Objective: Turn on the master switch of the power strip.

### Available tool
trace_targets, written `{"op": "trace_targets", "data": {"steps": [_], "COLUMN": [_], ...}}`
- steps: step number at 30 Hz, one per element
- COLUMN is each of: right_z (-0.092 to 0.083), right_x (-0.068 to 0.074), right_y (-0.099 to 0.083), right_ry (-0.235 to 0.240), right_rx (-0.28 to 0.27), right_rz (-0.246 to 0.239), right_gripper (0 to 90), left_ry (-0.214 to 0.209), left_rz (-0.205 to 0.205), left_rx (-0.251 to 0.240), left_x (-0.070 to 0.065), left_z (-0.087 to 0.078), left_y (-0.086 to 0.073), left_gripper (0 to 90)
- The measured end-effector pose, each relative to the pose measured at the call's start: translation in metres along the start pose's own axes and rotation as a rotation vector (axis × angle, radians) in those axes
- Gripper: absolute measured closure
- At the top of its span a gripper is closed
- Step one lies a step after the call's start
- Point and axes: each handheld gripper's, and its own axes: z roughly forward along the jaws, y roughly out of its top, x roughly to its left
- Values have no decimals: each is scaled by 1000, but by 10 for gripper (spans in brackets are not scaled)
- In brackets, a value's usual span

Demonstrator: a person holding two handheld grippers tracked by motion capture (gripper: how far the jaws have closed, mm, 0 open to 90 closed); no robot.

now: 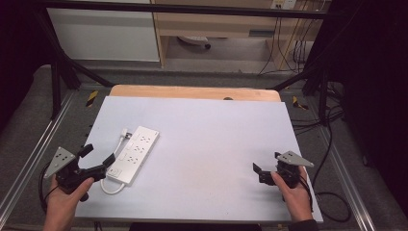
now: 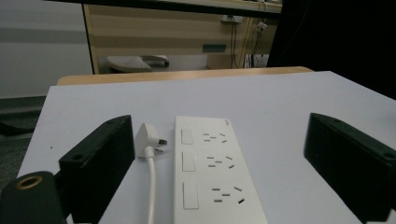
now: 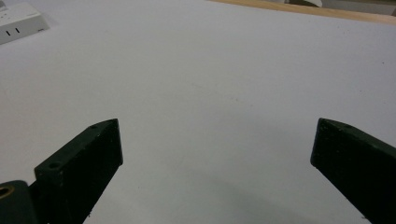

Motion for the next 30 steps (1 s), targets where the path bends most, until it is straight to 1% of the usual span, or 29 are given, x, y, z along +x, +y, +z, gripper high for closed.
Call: {"op": "trace_targets", "data": {"steps": [3,7,9,10,12,13,14,19,21,22,23,24,25,26,27,28,30], "right_z": [0,0,0,0,0,0,0,0,0,1,1,1,0,0,0,1,1], "right_x": [0,1,1,0,1,0,0,1,1,1,1,1,1,1,1,1,1], "right_y": [0,0,0,0,0,0,0,0,0,0,0,0,0,0,0,0,0], "right_ry": [-1,2,3,3,4,4,3,4,4,3,3,3,4,3,3,2,2], "right_rx": [2,0,2,3,3,2,3,3,3,3,3,2,2,3,3,3,3], "right_rz": [-3,-3,-5,-5,-3,-4,-3,-4,-5,-6,-6,-6,-5,-5,-5,-7,-6], "right_gripper": [27,27,27,26,27,26,25,25,25,25,25,25,25,25,25,25,25], "left_ry": [3,11,5,1,-4,-8,-8,-7,-7,-8,-9,-8,-5,-4,-6,-7,-11], "left_rz": [1,-11,-17,-18,-20,-20,-20,-28,-31,-32,-32,-30,-28,-31,-31,-32,-33], "left_rx": [9,14,14,12,14,15,16,14,11,8,6,5,4,1,-1,-1,2], "left_x": [2,5,5,5,5,5,5,6,6,6,6,7,7,7,7,8,8], "left_z": [0,0,-1,-1,-1,-1,-2,-3,-4,-4,-5,-5,-6,-6,-6,-7,-6], "left_y": [0,-1,-1,-1,-1,0,0,0,1,1,1,2,2,2,2,2,2], "left_gripper": [99,107,119,146,158,196,212,281,291,325,340,340,358,406,406,452,464]}}
